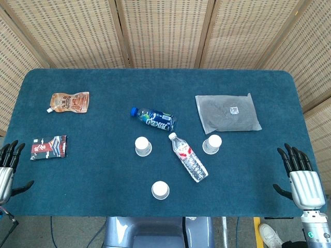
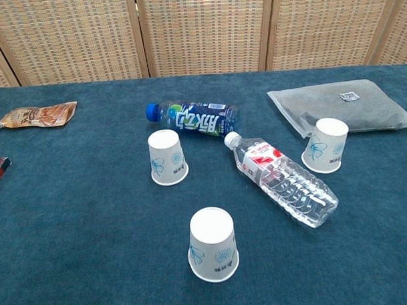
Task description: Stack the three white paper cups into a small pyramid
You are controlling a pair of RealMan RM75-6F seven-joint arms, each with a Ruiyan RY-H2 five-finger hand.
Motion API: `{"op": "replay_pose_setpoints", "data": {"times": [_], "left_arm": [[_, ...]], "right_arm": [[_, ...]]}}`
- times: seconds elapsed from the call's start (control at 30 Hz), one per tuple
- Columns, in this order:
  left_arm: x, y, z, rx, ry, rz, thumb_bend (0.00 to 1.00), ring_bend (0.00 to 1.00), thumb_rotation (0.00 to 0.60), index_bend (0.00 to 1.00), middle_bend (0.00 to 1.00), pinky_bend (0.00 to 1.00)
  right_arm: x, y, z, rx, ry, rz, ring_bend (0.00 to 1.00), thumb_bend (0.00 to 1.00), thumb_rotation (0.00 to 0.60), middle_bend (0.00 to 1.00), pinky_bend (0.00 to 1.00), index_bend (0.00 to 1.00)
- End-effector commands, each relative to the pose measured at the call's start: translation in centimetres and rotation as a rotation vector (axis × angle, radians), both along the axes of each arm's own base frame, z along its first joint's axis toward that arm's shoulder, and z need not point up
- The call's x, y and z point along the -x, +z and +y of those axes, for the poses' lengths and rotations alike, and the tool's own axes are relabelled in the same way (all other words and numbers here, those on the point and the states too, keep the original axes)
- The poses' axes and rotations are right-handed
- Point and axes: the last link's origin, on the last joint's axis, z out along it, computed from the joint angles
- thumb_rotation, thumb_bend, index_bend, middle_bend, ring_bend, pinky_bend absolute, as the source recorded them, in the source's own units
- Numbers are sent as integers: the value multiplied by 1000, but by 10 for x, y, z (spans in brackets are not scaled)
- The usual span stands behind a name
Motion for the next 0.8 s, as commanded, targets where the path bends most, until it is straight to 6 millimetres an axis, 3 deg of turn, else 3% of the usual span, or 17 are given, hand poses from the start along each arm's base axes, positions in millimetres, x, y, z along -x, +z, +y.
{"op": "replay_pose_setpoints", "data": {"times": [0.03,0.8], "left_arm": [[0,-2,0,5,-2,5,137,0,600,0,0,91],[-1,0,-2,18,11,5,144,0,600,0,0,91]], "right_arm": [[0,0,0,3,3,1,0,136,600,0,139,68],[-3,3,5,6,12,-11,0,136,600,0,139,75]]}}
